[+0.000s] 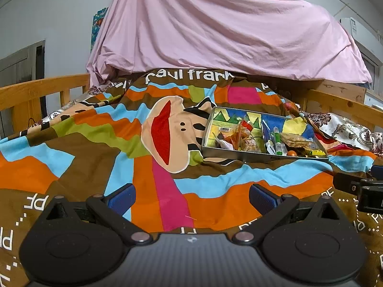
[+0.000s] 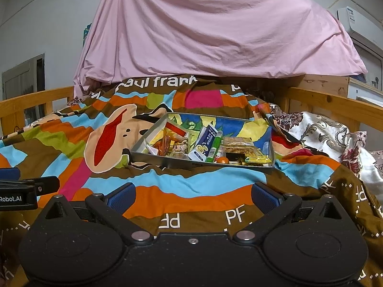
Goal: Organize snacks
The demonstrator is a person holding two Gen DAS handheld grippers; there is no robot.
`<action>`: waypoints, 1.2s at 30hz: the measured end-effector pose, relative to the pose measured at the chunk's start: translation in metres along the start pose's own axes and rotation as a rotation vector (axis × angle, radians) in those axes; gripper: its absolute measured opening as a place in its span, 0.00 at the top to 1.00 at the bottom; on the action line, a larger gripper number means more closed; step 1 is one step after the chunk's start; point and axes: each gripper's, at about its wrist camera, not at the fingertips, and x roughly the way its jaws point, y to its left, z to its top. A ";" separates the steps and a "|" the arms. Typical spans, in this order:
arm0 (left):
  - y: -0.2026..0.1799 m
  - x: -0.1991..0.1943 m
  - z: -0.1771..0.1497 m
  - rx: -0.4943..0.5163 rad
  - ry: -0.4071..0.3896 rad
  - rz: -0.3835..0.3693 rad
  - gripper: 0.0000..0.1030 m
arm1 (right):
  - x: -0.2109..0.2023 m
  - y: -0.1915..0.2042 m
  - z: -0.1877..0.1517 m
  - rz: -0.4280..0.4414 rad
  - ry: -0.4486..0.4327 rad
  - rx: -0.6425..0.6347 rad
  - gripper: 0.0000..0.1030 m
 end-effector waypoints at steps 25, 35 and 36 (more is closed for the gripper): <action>0.008 -0.002 -0.002 -0.048 0.002 0.039 0.00 | 0.002 0.008 -0.003 0.014 0.018 -0.020 0.01; 0.018 -0.003 0.002 -0.104 0.022 0.055 0.00 | 0.002 0.008 -0.004 0.019 0.021 -0.028 0.01; 0.017 -0.001 0.003 -0.104 0.026 0.058 0.00 | 0.002 0.009 -0.004 0.020 0.021 -0.028 0.01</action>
